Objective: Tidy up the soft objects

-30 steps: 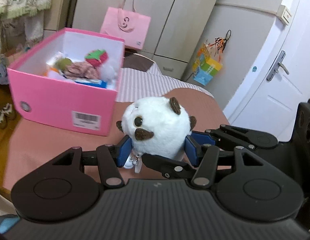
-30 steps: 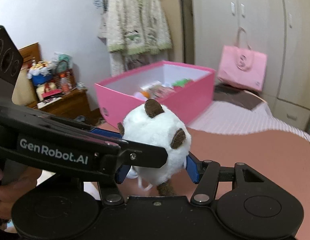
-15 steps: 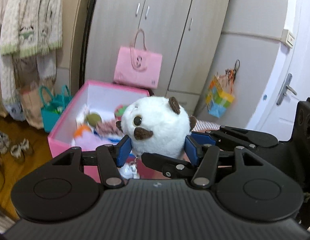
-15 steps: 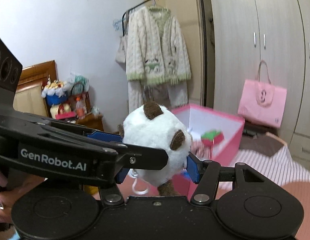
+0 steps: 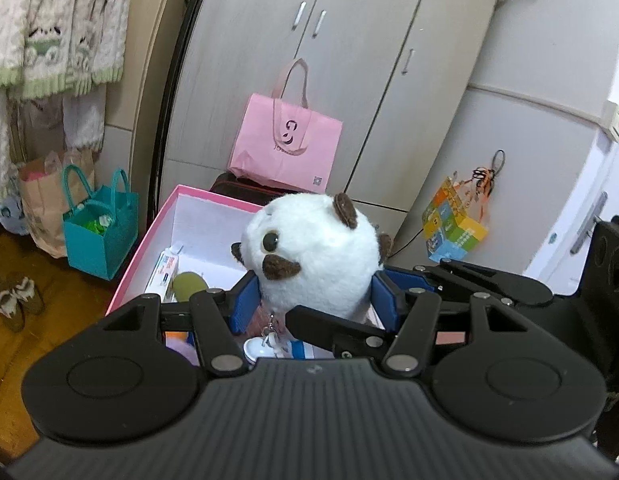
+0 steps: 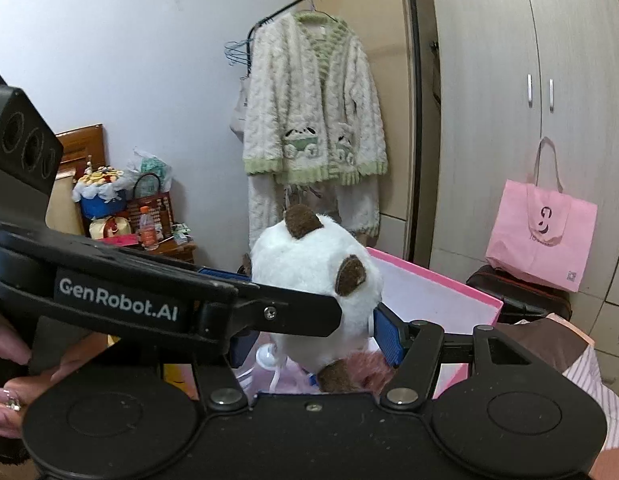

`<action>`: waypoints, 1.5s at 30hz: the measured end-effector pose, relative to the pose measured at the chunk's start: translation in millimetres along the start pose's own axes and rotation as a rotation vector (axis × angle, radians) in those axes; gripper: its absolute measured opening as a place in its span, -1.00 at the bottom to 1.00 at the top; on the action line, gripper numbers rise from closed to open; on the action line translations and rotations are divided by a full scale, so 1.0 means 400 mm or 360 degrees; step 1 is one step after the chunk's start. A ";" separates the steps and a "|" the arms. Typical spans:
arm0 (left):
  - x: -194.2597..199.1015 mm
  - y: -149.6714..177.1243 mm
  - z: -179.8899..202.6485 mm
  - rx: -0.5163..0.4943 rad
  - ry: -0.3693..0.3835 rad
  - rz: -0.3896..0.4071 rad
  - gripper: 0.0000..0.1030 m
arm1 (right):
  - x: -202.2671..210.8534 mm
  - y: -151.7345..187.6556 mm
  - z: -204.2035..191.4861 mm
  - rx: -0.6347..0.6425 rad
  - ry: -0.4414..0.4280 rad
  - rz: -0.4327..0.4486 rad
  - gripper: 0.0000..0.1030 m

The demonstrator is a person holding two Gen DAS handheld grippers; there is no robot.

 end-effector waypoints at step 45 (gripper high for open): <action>0.194 0.117 0.125 -0.0219 0.0024 0.0105 0.21 | 0.268 0.136 0.054 -0.0201 0.0284 0.0048 0.44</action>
Point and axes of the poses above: each gripper's, at about its wrist camera, not at the fingertips, and x roughly against the way its jaws point, z to its right, y to its underside, the point moved 7 cm from there along -x, roughly the way its jaws point, and after that the axes turned 1 degree about x, right-handed, at the moved point
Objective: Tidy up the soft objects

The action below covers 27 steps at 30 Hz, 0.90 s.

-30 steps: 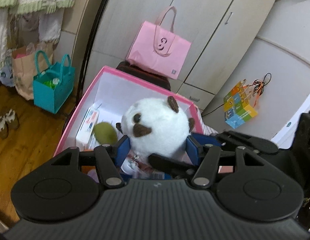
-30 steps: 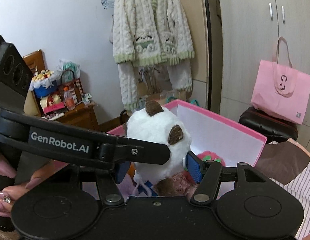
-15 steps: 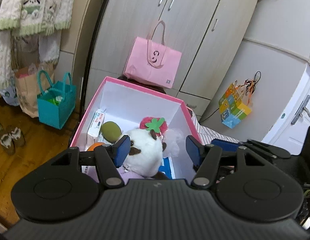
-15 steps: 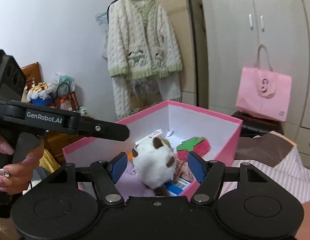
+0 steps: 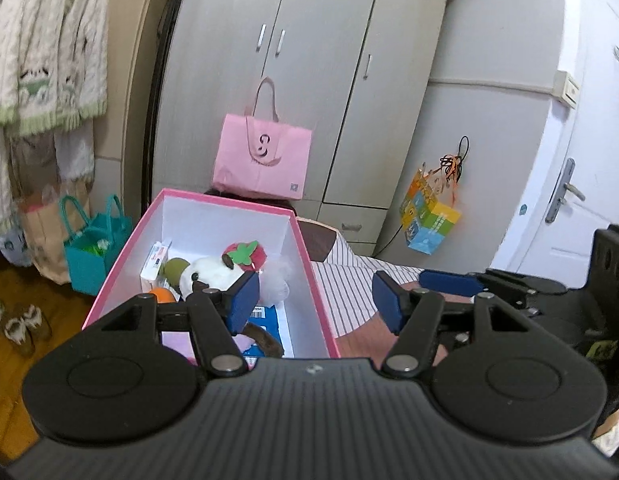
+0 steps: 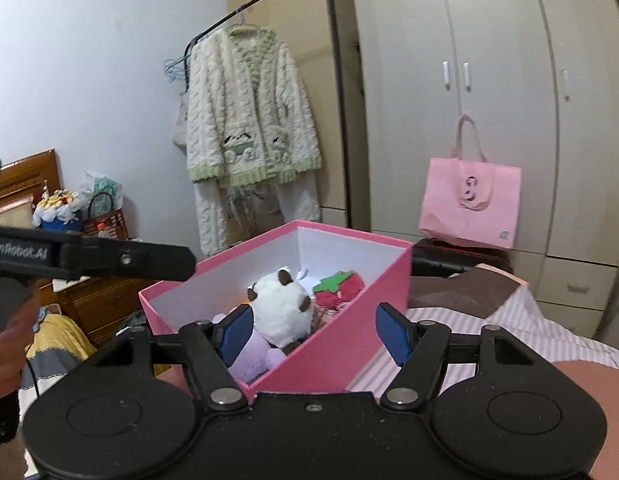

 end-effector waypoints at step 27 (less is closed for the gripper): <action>0.041 0.131 0.086 -0.0175 -0.0396 -0.0039 1.00 | 0.252 0.126 0.047 -0.0195 0.0495 -0.0100 1.00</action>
Point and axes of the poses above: each gripper's, at about its wrist camera, not at the fingertips, and x roughly against the way its jaws point, z to its right, y to its underside, the point moved 7 cm from there along -x, roughly the way its jaws point, and after that the axes turned 1 degree about x, right-handed, at the moved point
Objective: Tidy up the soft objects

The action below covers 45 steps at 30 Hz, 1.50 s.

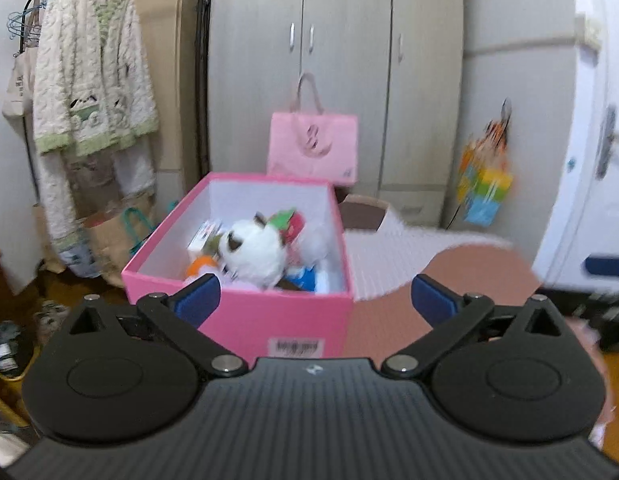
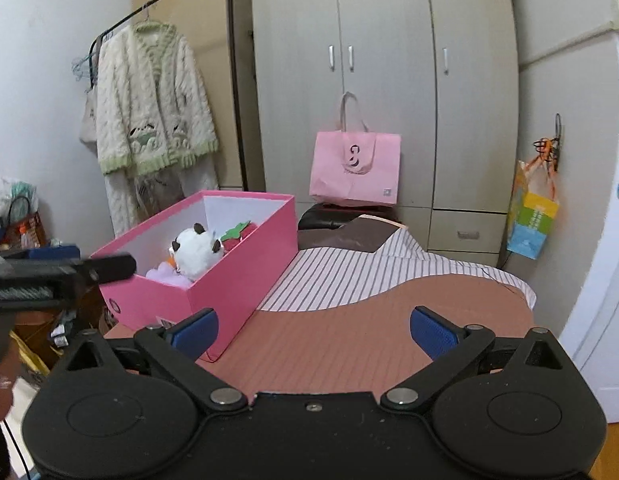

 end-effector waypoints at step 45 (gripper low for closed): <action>0.016 0.034 -0.028 -0.0018 -0.0383 0.0067 1.00 | 0.027 0.066 0.038 -0.0060 0.0350 0.0055 1.00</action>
Point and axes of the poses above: each gripper's, at about its wrist camera, not at the fingertips, and x roughly against the way its jaws point, z to its right, y to its underside, the point moved 7 cm from there along -x, roughly the way its jaws point, and after that the axes turned 1 degree about x, right-handed, at the moved point
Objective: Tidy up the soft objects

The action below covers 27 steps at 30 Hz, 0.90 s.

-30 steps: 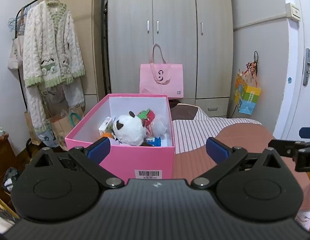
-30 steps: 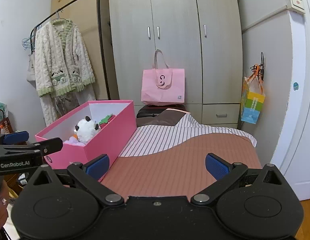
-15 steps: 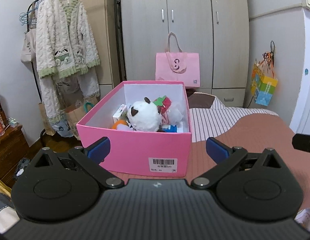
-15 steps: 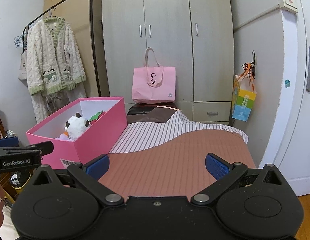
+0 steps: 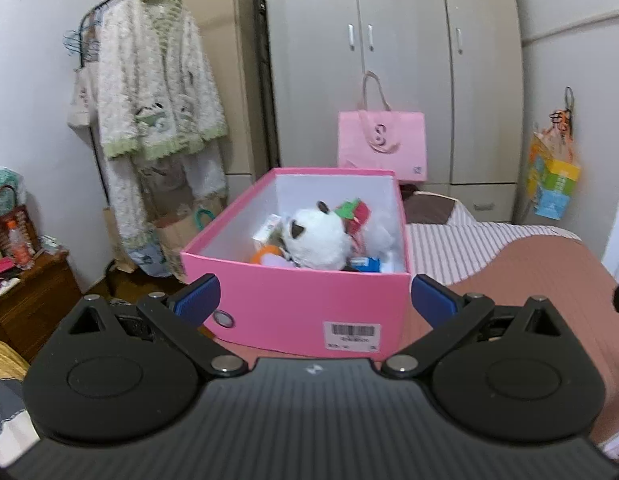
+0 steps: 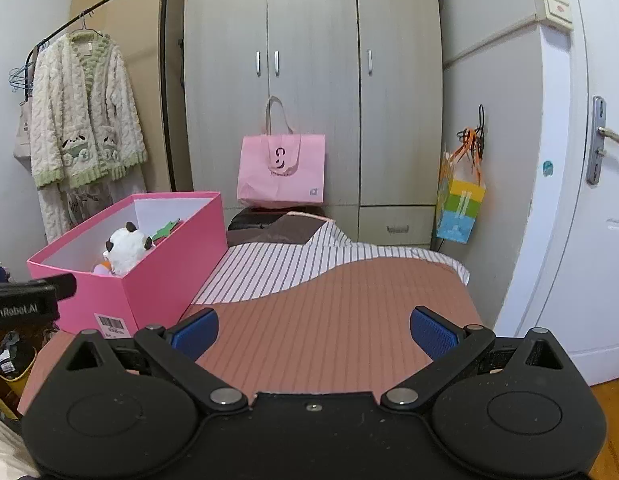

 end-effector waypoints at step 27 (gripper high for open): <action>0.024 0.025 0.011 -0.0050 0.0033 -0.0022 1.00 | 0.008 0.018 0.000 0.0017 0.0028 0.0042 1.00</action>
Point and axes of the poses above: each gripper's, at about its wrist camera, not at the fingertips, and x roughly against the way its jaws point, z to its right, y to its underside, the point moved 7 cm from there along -x, roughly the way its jaws point, and after that the axes turned 1 degree about x, right-handed, at the moved point
